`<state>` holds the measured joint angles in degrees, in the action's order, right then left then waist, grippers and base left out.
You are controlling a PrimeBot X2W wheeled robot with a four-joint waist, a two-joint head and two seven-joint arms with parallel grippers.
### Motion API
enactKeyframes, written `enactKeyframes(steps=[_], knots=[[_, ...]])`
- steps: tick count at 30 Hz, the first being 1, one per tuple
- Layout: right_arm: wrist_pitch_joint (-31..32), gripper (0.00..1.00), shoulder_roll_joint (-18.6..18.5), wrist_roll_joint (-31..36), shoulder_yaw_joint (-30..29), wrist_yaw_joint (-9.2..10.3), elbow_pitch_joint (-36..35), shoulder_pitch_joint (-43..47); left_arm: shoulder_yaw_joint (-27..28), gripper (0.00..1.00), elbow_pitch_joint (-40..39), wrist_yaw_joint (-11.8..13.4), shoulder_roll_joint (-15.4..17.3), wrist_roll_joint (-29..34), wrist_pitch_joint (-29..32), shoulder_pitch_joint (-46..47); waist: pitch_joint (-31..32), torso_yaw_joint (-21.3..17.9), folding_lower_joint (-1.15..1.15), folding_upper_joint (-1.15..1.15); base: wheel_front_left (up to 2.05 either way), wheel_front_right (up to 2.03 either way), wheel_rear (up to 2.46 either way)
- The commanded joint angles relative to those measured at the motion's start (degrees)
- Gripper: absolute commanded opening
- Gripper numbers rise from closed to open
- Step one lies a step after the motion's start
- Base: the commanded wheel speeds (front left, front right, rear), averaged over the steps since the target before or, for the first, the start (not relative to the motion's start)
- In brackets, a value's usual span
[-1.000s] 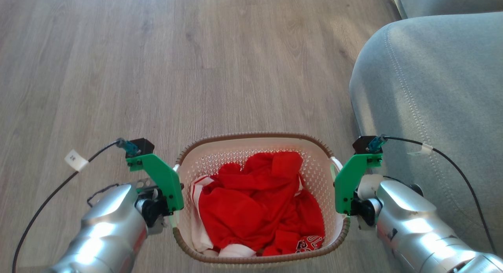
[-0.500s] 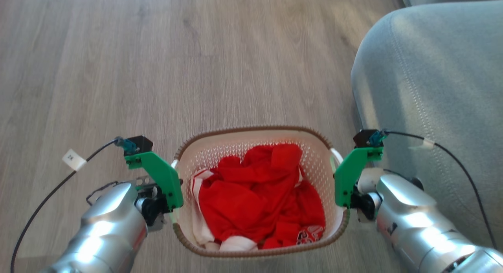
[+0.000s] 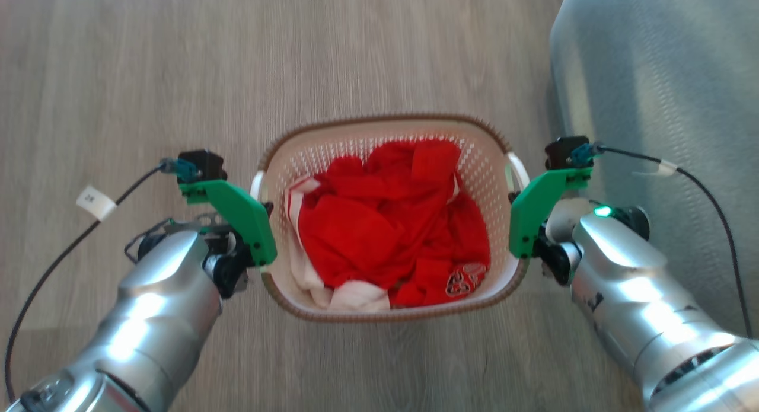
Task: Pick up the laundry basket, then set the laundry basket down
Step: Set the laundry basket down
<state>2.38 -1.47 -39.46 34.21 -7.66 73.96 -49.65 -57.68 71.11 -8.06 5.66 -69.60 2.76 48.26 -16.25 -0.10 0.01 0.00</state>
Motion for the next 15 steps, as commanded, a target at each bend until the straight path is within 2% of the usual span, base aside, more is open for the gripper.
enactKeyframes(steps=[1,15], knots=[[-0.77,0.0,-1.41,0.62,-0.07,0.17,-0.01,-1.4,1.2,0.0,0.49,0.57,4.33,0.19,-1.29,3.79,-2.56,0.32,-0.01,0.0,0.0,0.0,0.0],[-5.7,0.0,-1.62,12.51,-9.87,0.17,0.0,-7.24,0.1,0.0,-0.83,0.57,4.52,1.59,-8.72,9.93,-17.64,1.37,-0.01,0.0,0.0,0.0,0.0]])
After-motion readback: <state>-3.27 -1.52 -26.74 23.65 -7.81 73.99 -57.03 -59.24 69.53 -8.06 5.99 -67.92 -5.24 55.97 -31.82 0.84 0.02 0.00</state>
